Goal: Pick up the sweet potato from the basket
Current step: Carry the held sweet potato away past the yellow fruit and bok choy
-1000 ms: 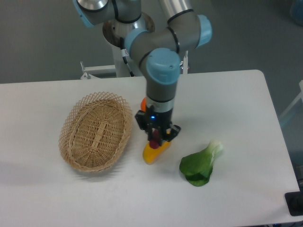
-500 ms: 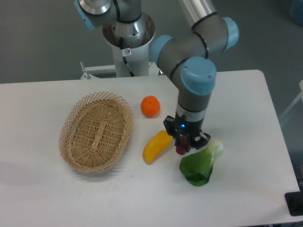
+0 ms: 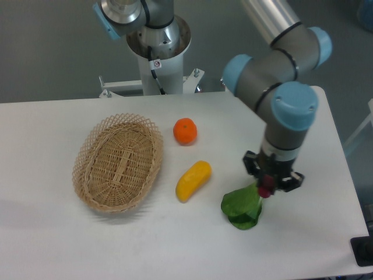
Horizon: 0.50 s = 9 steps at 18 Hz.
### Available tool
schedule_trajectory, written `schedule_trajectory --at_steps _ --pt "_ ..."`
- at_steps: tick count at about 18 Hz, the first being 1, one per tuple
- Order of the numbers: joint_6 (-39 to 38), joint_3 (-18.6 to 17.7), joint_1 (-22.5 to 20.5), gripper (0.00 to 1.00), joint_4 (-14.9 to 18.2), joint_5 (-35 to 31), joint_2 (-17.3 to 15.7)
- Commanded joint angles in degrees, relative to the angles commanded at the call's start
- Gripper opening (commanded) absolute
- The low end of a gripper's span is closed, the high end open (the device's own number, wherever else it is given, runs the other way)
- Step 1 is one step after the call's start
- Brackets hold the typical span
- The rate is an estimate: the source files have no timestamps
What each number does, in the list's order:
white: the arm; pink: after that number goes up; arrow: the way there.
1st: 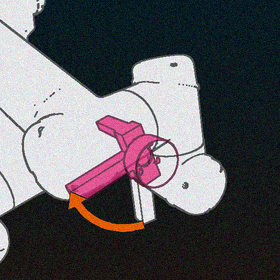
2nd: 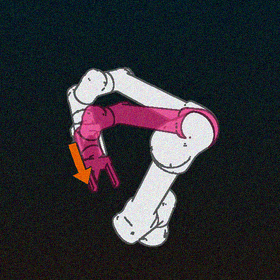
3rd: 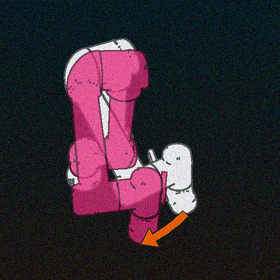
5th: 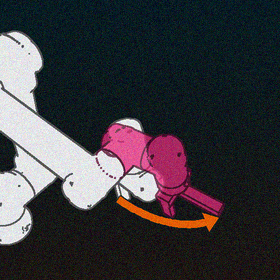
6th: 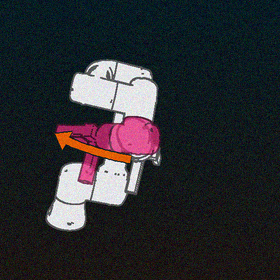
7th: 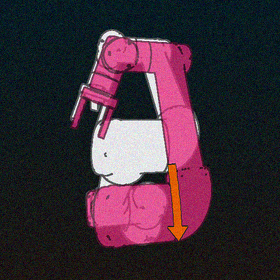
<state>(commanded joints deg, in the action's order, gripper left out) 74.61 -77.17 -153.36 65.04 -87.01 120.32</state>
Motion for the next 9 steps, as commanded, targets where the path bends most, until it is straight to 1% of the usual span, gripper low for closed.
schedule_trajectory --at_steps 3,6,9 --pt "3.9 1.8 -1.9 0.06 0.2 0.1 1.5" --pt "7.5 2.5 -2.7 0.06 0.7 0.0 2.4" --pt "8.4 2.7 -3.3 0.06 0.9 0.0 2.7"
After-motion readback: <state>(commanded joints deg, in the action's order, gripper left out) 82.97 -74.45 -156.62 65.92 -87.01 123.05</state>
